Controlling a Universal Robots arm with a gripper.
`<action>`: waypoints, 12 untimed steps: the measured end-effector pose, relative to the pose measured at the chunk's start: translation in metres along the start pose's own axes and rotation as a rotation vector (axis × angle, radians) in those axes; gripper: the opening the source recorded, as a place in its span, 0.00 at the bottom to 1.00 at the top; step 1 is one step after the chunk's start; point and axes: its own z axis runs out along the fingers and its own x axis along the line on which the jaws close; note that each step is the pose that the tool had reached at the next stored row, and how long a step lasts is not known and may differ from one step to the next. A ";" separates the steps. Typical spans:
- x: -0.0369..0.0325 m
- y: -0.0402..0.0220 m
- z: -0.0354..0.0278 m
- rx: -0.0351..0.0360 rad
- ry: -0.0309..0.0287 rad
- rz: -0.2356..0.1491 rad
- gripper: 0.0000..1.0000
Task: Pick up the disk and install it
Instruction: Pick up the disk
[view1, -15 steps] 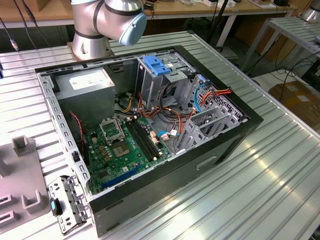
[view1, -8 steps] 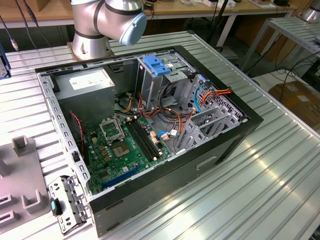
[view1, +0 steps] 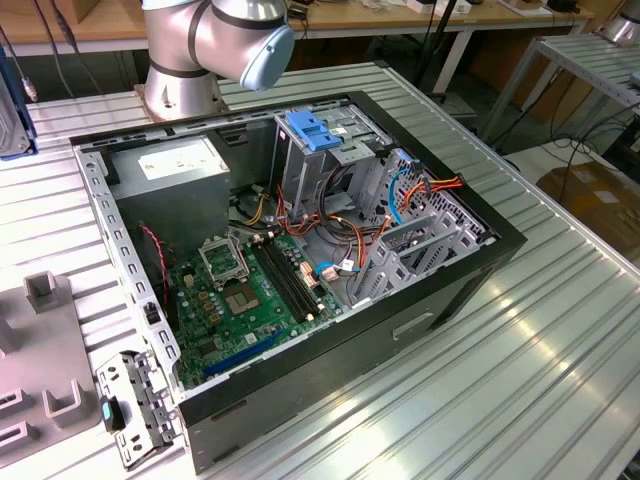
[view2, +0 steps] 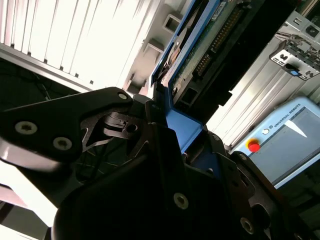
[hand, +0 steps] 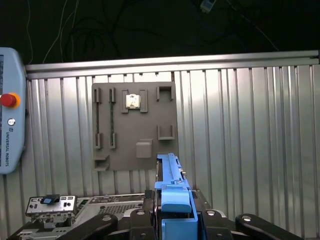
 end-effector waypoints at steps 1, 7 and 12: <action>0.0000 -0.0013 0.0000 0.0001 0.0000 0.000 0.37; -0.0005 -0.0162 0.0001 0.0000 0.0000 0.000 0.37; -0.0007 -0.0251 0.0002 0.0000 0.0000 0.000 0.37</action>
